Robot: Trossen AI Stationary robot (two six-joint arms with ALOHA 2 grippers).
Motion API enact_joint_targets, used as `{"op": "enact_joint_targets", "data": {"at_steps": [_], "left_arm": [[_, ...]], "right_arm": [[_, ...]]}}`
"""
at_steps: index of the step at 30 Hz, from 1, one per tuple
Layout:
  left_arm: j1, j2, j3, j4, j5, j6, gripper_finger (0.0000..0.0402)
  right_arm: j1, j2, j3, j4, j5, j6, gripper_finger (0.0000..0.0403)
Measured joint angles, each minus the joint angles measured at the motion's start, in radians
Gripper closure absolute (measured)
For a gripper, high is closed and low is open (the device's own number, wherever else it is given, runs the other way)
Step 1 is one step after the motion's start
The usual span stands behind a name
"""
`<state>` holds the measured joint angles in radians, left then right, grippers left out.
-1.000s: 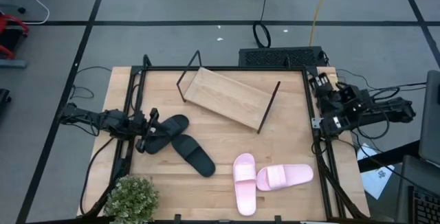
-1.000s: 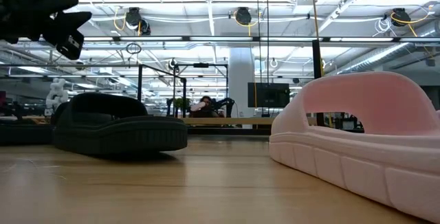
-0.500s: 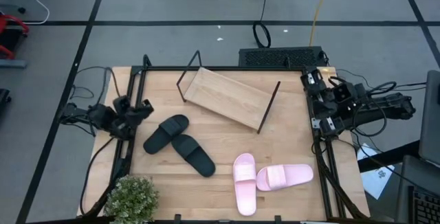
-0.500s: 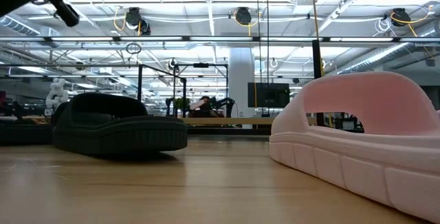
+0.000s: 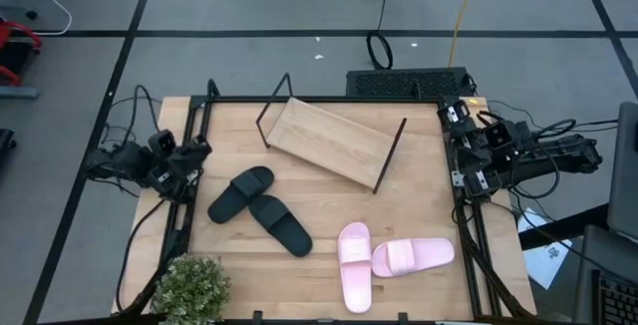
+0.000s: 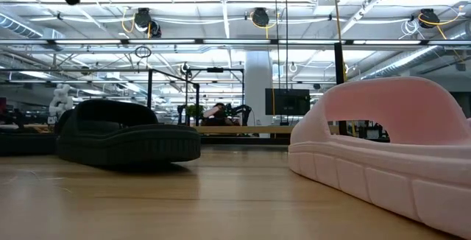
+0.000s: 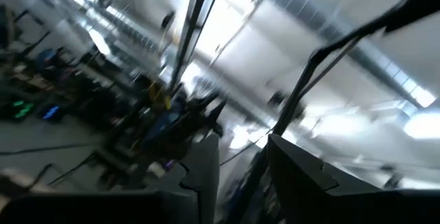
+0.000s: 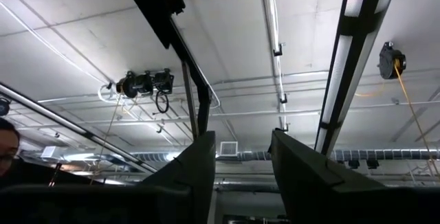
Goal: Pick and place slides into the shelf
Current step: Put the top black slides on the shelf
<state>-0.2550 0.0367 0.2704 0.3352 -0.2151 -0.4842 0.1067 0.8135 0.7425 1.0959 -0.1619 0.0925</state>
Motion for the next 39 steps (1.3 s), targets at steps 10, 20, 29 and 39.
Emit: {"op": "enact_joint_targets", "data": {"at_steps": [10, 20, 29, 39], "left_arm": [[0.000, 0.444, 0.537, -0.871, 0.018, -0.078, 0.0277], [-0.003, 0.887, 0.602, -1.443, 0.262, -0.133, 0.0277], [-0.031, 0.966, 0.602, -1.464, 0.197, 0.011, 0.0277], [-0.031, 0.966, 0.602, -1.487, 0.099, 0.130, 0.0277]], "right_arm": [[0.000, 0.000, 0.000, -0.001, 0.001, 0.000, 0.0273], [0.000, 0.000, 0.000, -0.015, 0.010, -0.067, 0.0273], [0.000, 0.000, 0.000, -0.016, 0.061, -0.079, 0.0273], [0.000, 0.000, 0.000, -0.050, 0.061, -0.079, 0.0273]]}}
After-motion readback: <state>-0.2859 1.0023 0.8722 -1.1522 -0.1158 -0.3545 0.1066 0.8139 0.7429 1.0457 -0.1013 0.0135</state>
